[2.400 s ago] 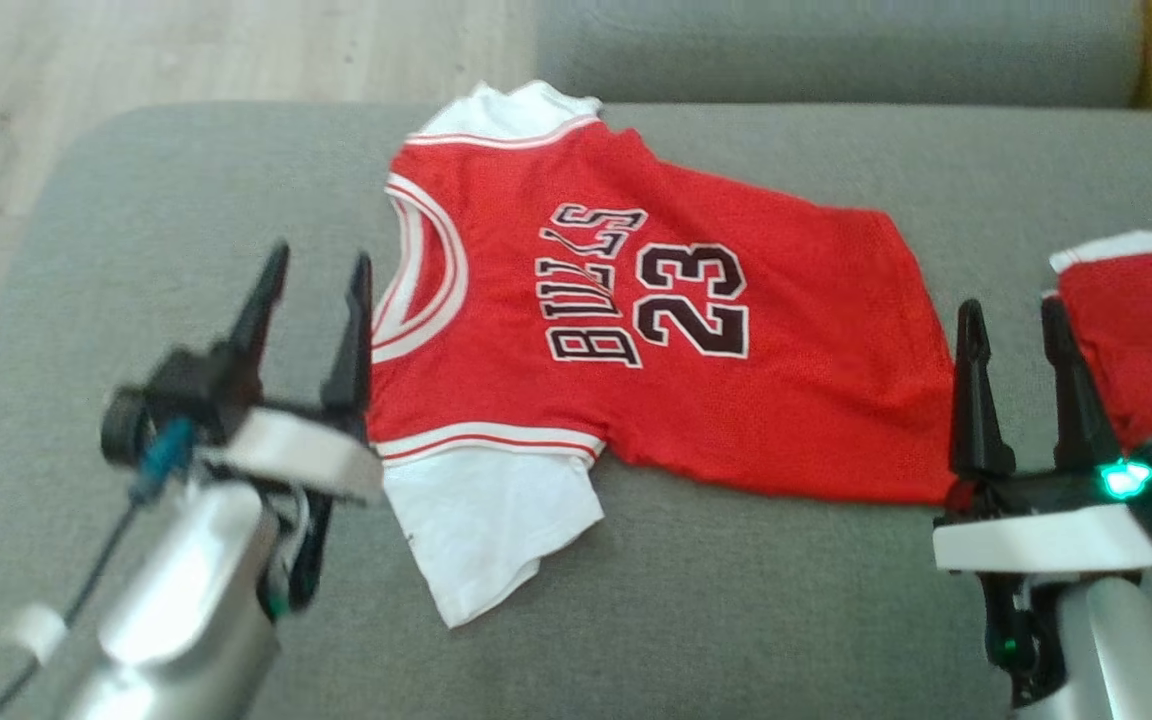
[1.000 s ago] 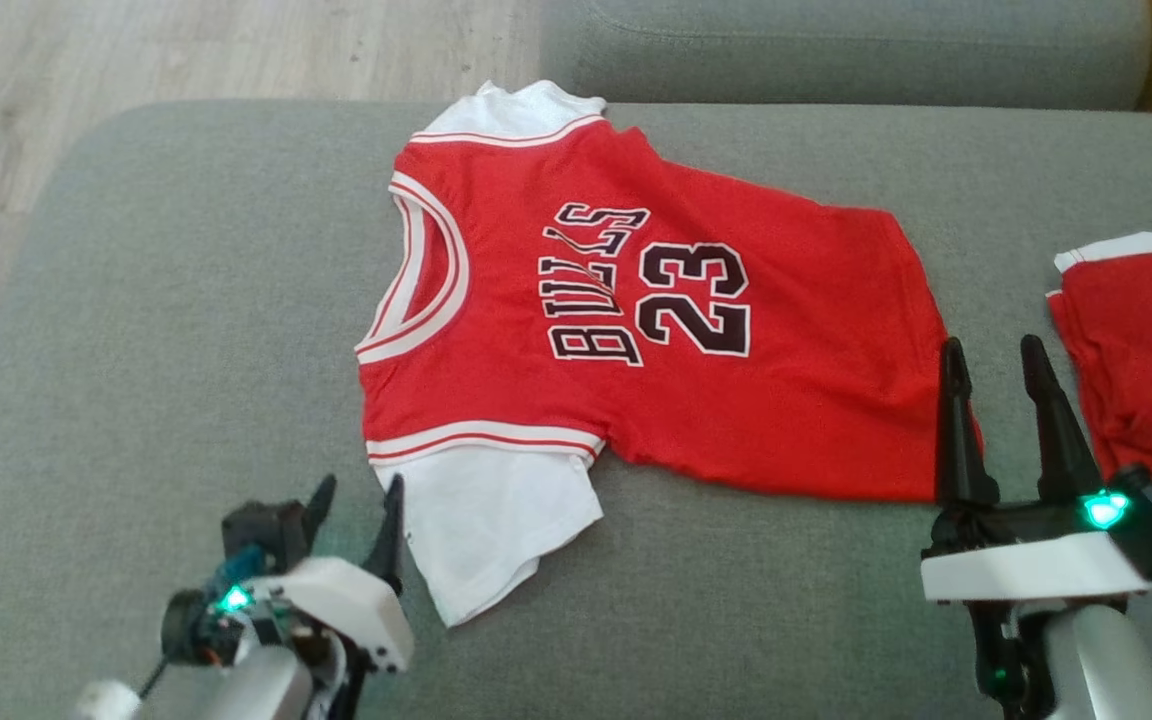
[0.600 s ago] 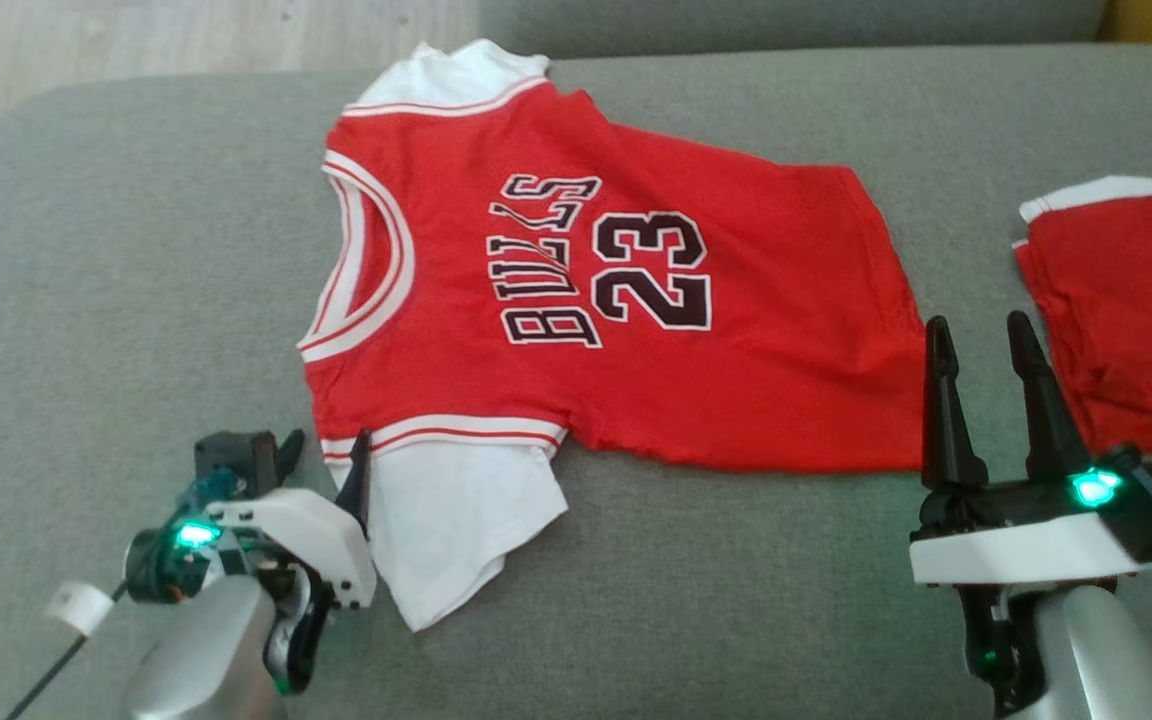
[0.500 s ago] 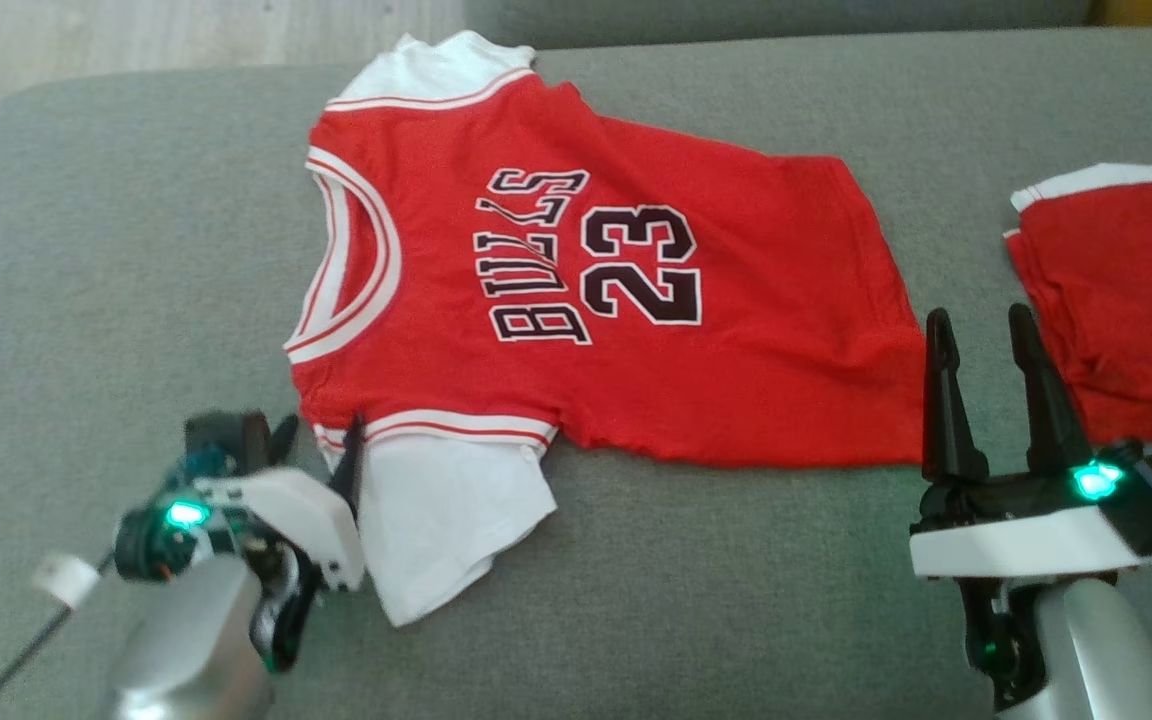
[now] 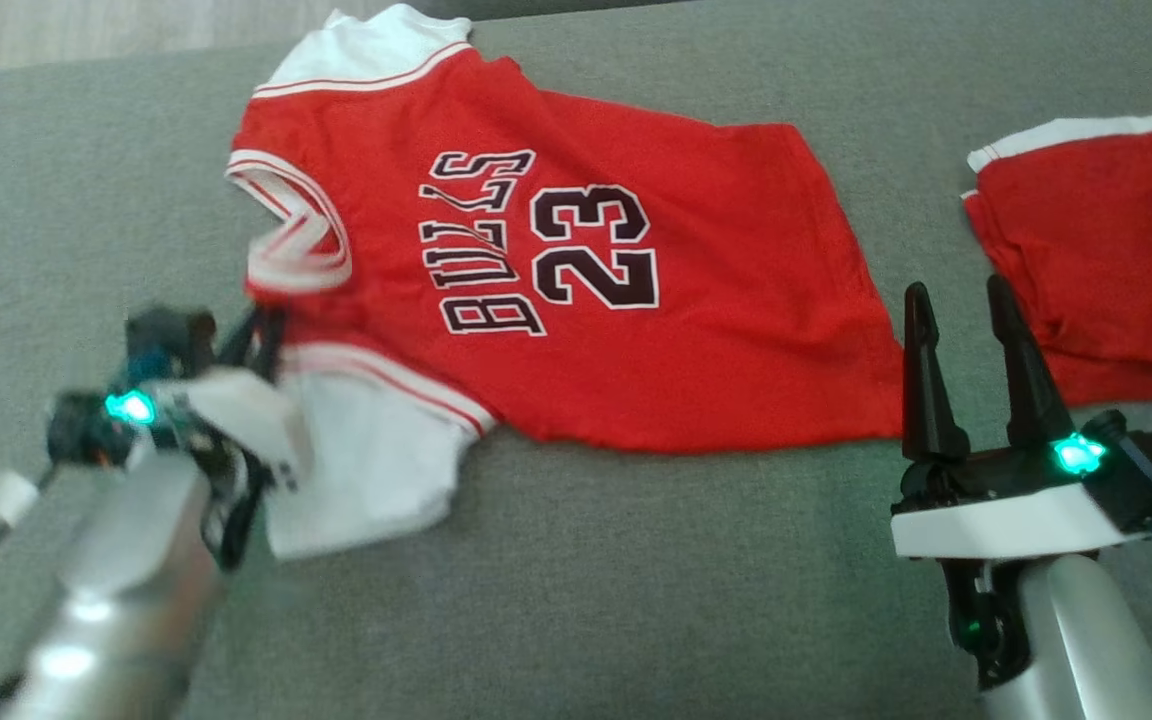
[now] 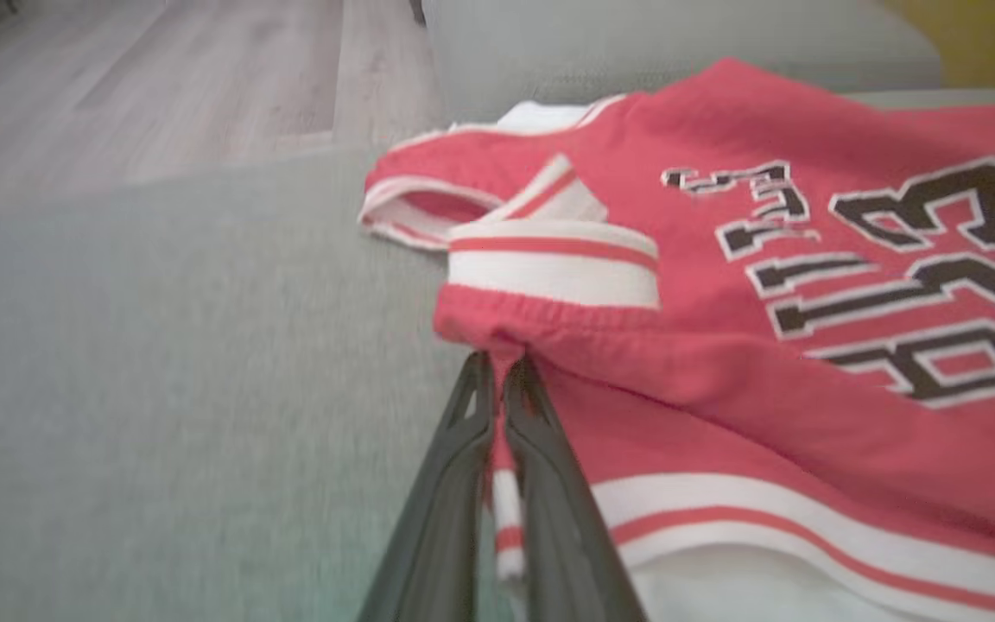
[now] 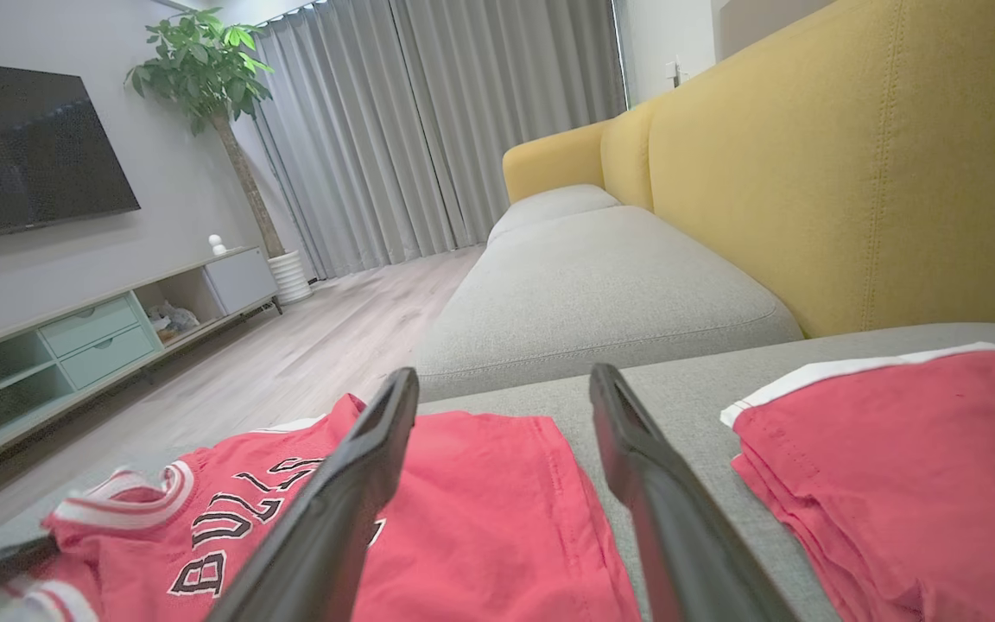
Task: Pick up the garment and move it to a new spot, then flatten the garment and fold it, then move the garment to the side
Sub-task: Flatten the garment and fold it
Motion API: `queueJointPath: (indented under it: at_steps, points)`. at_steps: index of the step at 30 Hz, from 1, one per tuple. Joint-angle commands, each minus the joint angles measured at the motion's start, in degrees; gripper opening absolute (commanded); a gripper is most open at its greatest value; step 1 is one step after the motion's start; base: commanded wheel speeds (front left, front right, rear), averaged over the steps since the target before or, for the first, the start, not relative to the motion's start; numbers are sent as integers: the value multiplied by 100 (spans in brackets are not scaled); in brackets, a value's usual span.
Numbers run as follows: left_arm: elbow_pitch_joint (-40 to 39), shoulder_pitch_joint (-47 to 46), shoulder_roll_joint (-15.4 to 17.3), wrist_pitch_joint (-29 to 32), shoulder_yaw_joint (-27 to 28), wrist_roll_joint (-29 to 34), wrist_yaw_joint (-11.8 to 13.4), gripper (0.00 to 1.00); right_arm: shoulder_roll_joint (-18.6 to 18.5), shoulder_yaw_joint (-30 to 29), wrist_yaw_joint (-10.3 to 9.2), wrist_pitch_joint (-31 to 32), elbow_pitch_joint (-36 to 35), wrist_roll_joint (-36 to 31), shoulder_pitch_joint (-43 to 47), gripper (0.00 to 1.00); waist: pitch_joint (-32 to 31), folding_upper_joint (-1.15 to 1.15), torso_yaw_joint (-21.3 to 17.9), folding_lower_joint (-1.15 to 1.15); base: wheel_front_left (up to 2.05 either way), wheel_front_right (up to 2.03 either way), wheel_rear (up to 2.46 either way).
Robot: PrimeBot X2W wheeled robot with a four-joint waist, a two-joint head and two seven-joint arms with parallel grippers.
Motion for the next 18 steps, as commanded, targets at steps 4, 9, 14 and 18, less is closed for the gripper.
queueJointPath:
  at_steps: [4,9,14,18]
  points:
    - [141,-981,338,-272,116,188,-122,0,-27,227,-3,-36,-203,50,-210,100,101,0,-149,0,0,0,0]
    - [520,-1297,340,-382,12,262,-256,19,-27,252,-3,-36,-192,72,-257,100,131,0,-191,0,0,0,0]
    - [843,-1372,261,-754,-17,240,-331,100,-27,199,-3,-36,-188,95,-227,100,72,0,-116,0,0,0,0]
    - [879,-1272,193,-1124,40,188,-307,100,-27,153,-3,-36,-181,73,-177,100,-90,0,38,0,0,0,0]
